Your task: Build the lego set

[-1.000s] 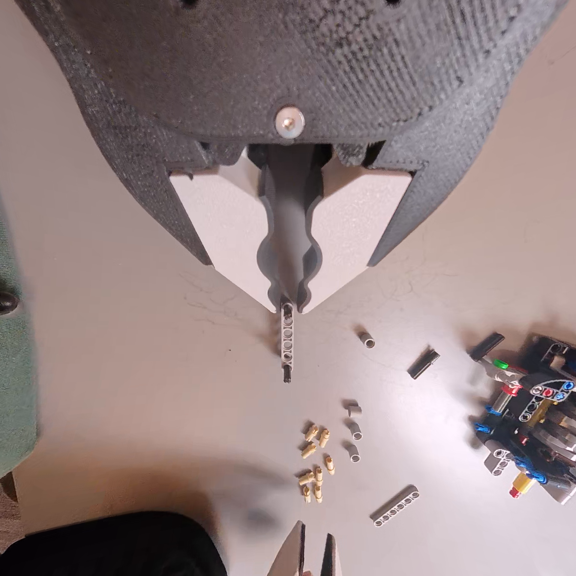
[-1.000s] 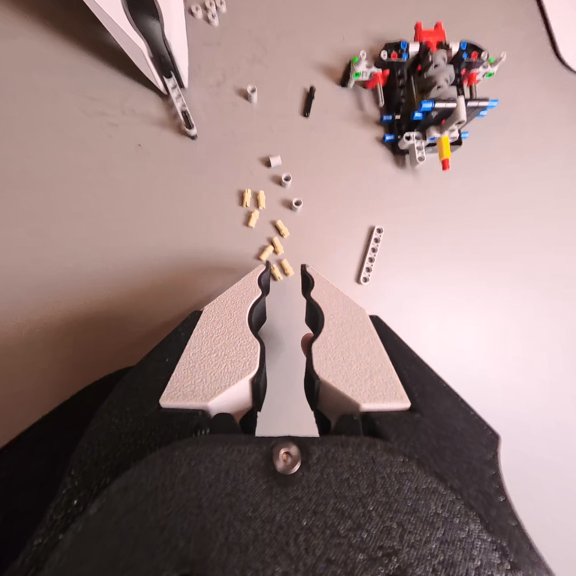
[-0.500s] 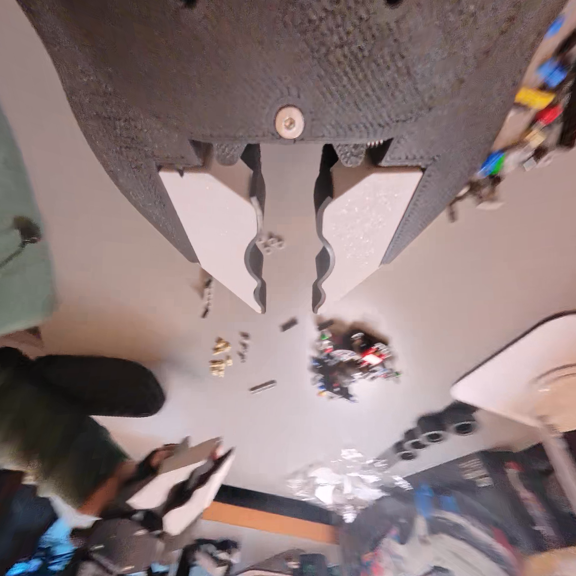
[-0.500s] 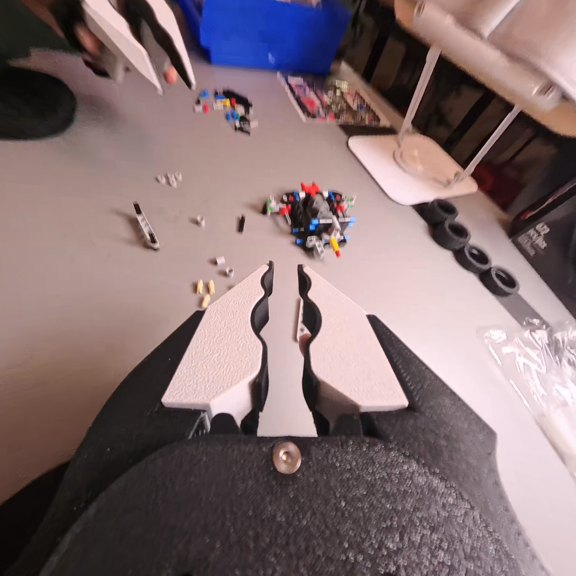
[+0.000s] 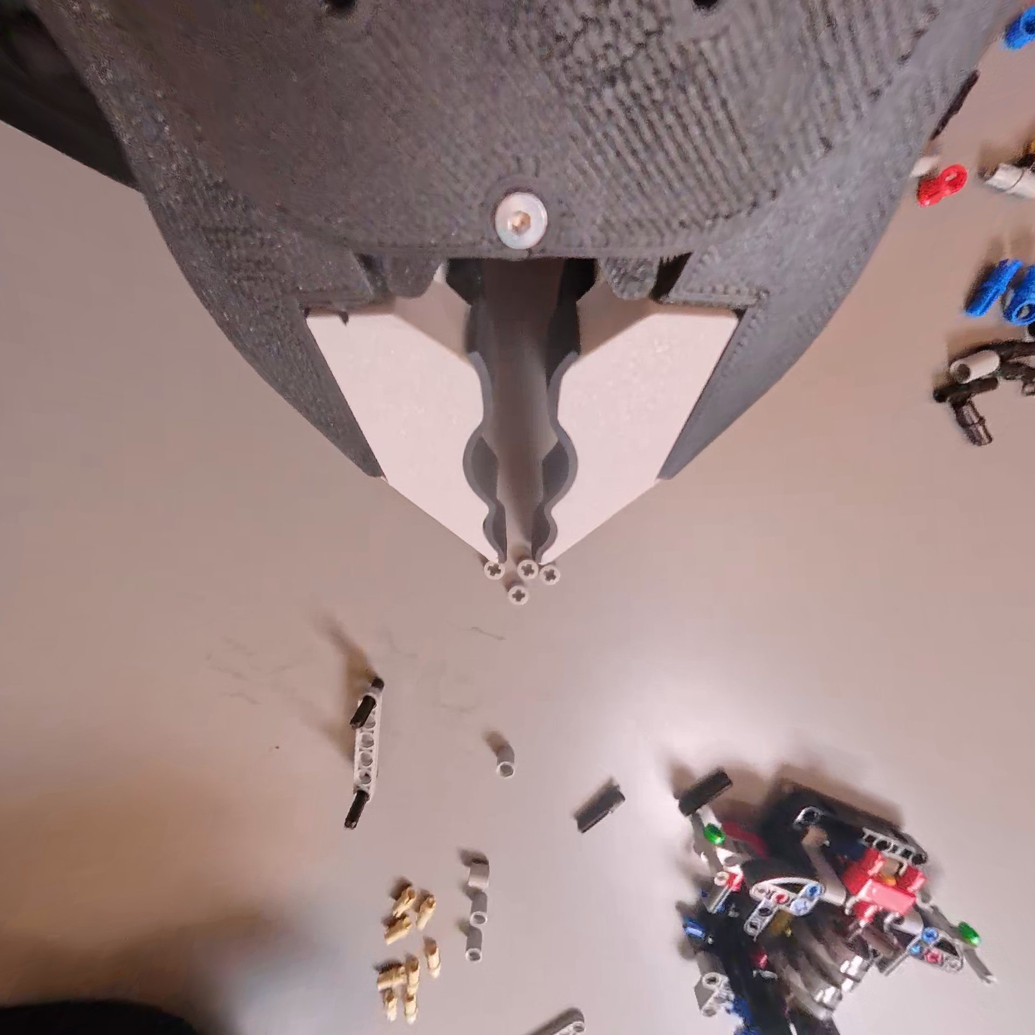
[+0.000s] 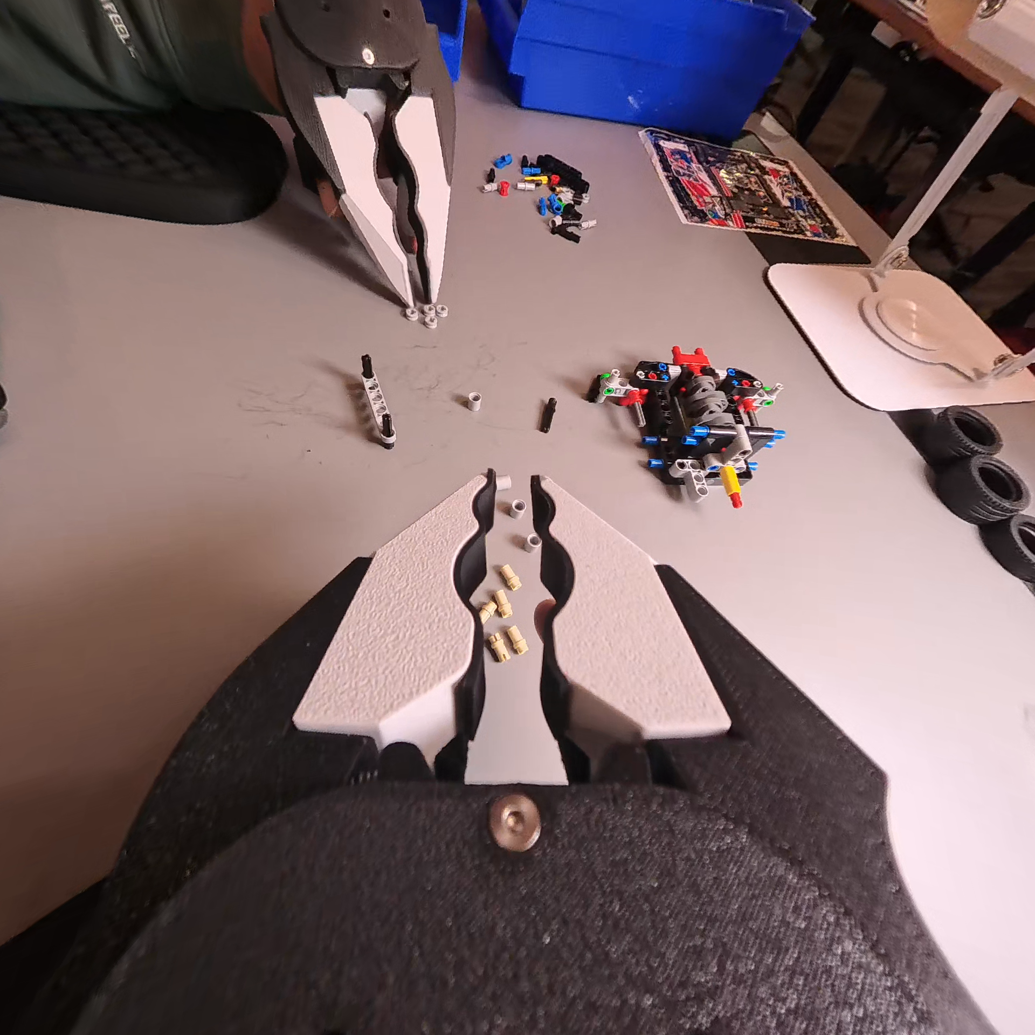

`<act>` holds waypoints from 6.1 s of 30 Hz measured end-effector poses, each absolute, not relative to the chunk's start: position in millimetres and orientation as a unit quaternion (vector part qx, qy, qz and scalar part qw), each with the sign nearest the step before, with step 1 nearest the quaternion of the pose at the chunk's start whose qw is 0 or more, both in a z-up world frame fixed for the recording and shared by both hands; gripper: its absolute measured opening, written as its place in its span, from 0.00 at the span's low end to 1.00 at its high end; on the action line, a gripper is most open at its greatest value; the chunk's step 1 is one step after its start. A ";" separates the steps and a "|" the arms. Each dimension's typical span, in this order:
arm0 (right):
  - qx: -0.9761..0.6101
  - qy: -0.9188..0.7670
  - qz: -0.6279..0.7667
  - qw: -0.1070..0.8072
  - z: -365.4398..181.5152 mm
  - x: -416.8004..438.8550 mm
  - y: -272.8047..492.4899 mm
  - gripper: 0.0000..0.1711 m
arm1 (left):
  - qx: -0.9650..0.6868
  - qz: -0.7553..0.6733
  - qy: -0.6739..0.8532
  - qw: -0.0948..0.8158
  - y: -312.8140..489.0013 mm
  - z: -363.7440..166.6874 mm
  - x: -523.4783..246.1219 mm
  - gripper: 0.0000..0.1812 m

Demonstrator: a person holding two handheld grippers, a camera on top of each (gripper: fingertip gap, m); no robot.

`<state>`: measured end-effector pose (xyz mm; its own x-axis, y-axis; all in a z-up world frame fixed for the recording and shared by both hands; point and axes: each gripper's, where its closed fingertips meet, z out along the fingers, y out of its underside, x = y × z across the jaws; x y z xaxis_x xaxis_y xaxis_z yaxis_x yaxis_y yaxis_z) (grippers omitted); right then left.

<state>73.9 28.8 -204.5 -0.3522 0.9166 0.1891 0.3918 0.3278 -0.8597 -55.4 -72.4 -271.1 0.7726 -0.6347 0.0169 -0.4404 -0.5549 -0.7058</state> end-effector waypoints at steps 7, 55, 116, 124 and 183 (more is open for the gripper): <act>-0.448 -0.735 0.369 0.352 -205.9 75.3 28.1 0.05 | -0.872 -0.132 0.304 0.361 -66.1 -271.8 -52.1 0.05; -0.280 -0.736 0.369 0.493 -184.4 26.5 -62.5 0.05 | -0.733 -0.541 0.072 0.406 -57.3 -192.8 30.2 0.01; -0.471 -0.763 0.370 0.243 -246.9 40.4 -41.6 0.02 | -0.841 -0.151 0.338 0.394 -50.4 -270.4 34.3 0.03; -0.465 -0.776 0.356 0.232 -245.4 40.7 -40.9 0.02 | -0.840 -0.151 0.341 0.394 -50.5 -270.4 34.6 0.03; -0.320 -0.901 0.291 0.017 -251.1 49.6 -57.2 0.02 | -0.776 -0.210 0.469 0.366 -58.8 -271.1 39.0 0.03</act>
